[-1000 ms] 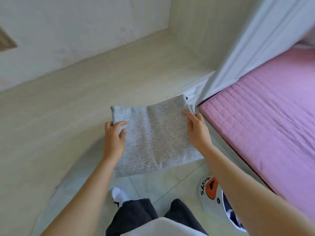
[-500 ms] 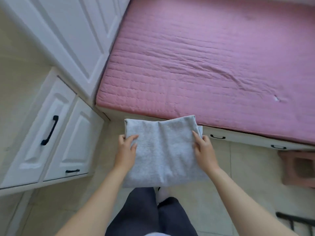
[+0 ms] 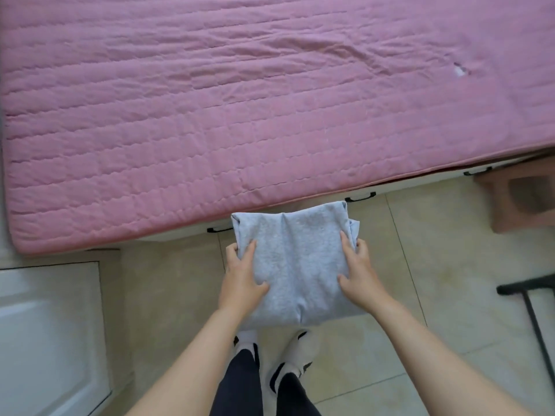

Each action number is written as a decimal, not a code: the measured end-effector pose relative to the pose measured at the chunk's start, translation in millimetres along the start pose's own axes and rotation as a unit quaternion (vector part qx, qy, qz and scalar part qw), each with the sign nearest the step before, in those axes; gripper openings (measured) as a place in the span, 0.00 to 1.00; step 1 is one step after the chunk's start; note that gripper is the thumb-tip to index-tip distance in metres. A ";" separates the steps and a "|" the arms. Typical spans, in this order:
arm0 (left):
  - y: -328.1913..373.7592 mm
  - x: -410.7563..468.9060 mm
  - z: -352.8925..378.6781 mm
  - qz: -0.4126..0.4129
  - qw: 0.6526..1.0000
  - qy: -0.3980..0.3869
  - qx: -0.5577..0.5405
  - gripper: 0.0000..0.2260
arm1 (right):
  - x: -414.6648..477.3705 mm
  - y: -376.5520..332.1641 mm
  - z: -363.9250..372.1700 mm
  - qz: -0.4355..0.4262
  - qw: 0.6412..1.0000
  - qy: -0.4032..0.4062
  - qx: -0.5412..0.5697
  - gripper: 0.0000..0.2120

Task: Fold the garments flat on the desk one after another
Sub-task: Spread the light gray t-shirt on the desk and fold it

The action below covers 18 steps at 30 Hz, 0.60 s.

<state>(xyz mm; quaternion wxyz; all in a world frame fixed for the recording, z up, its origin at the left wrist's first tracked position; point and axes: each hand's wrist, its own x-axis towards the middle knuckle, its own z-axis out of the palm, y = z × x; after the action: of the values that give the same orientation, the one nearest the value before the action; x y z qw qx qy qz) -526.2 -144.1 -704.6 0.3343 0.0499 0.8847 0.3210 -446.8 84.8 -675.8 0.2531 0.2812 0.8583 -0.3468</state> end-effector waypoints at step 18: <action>-134.2 166.7 187.4 -0.048 0.964 -0.025 0.259 0.24 | 191.1 175.0 160.6 0.006 0.971 -0.070 -0.228 0.33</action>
<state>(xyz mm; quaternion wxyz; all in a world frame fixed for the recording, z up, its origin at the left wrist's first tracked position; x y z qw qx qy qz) -520.9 -99.3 -985.4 0.3474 0.1000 0.9302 0.0634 -429.6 130.3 -976.7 0.3717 0.1962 0.8932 -0.1597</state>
